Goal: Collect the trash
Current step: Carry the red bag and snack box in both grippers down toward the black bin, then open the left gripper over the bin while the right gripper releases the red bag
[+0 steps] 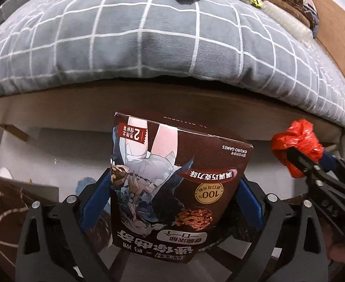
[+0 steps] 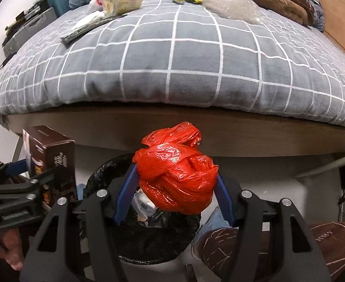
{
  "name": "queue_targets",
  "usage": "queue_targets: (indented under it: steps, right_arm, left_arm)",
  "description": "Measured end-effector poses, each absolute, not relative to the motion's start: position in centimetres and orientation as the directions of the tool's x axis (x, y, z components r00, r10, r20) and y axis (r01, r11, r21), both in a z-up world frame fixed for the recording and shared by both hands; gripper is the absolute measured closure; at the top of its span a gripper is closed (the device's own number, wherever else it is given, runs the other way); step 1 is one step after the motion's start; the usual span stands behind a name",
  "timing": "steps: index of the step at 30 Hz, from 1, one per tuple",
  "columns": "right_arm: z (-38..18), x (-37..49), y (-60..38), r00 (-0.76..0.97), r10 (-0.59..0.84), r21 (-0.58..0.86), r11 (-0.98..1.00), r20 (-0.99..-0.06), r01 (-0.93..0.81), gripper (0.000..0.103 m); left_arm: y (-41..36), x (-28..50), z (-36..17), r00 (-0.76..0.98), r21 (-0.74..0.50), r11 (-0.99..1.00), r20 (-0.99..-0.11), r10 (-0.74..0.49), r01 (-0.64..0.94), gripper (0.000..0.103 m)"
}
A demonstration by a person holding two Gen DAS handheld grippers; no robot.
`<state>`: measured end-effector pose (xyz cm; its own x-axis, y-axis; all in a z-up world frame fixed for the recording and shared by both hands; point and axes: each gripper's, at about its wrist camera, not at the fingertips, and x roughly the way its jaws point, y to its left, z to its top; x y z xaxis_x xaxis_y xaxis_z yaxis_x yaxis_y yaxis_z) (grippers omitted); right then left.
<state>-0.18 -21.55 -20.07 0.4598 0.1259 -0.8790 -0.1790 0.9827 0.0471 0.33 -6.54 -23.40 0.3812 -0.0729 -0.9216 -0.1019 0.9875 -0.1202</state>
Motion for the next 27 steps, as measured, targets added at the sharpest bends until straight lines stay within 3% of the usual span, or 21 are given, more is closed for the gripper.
queue_targets:
  steps: [12, 27]
  right_arm:
    - [-20.8, -1.2, -23.2, 0.441, 0.101, 0.051, 0.991, -0.892, -0.125, 0.044]
    - [-22.0, -1.0, -20.8, 0.395, 0.113, 0.046, 0.983, -0.912, -0.176, 0.043]
  left_arm:
    - [-9.3, 1.4, -25.6, 0.369, -0.107, 0.994, -0.925, -0.086, -0.035, 0.008]
    - [-4.8, 0.8, -24.6, 0.4, -0.084, 0.994, -0.915, -0.047, -0.076, 0.006]
